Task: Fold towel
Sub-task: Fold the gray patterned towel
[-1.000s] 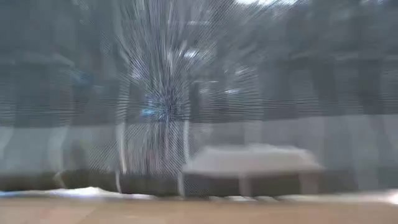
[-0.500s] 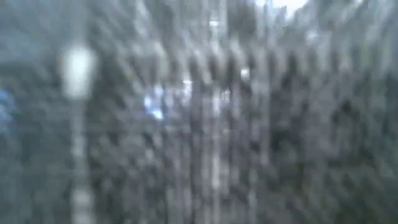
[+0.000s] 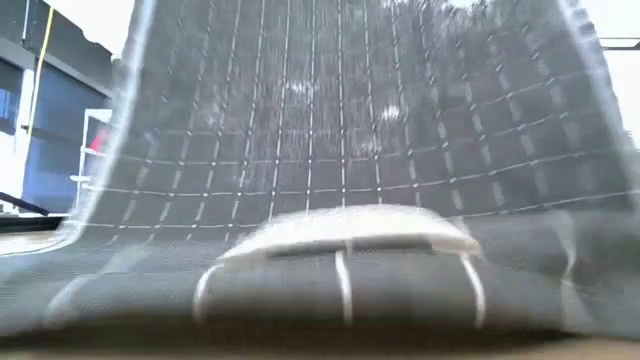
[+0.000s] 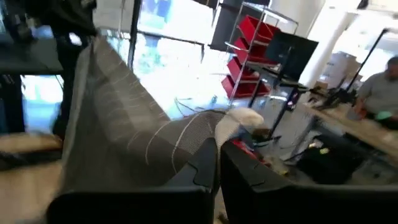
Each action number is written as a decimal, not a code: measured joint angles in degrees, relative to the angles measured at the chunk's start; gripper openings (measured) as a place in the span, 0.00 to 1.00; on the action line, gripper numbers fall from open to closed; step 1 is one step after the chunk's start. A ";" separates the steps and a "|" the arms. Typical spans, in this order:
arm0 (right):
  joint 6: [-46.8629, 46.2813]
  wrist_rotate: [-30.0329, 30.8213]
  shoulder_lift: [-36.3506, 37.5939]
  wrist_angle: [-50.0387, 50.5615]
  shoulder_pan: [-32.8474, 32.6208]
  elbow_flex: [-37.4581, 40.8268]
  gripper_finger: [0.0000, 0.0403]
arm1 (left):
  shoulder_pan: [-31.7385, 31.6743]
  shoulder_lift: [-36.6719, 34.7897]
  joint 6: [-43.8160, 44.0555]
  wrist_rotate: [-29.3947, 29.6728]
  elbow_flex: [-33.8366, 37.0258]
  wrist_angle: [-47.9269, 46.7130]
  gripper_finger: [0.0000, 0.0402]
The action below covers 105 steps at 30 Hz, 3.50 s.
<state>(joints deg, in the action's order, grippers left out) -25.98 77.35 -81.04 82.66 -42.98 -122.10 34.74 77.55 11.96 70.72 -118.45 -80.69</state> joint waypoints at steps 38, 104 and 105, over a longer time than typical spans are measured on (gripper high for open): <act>-24.40 -63.18 8.20 -19.23 6.45 53.23 0.00 | -4.44 -0.53 16.25 -61.32 50.10 17.02 0.00; -29.57 -77.88 -8.51 -67.22 8.15 71.53 0.00 | -10.40 2.41 33.21 -33.68 79.86 60.91 0.22; -29.47 -78.05 -9.36 -69.63 7.73 71.41 0.00 | -11.42 2.95 31.99 -34.69 80.75 63.48 0.22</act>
<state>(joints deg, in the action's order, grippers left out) -55.45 -0.70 -90.40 13.03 -35.26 -50.70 23.32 80.49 43.95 36.03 -37.70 -17.21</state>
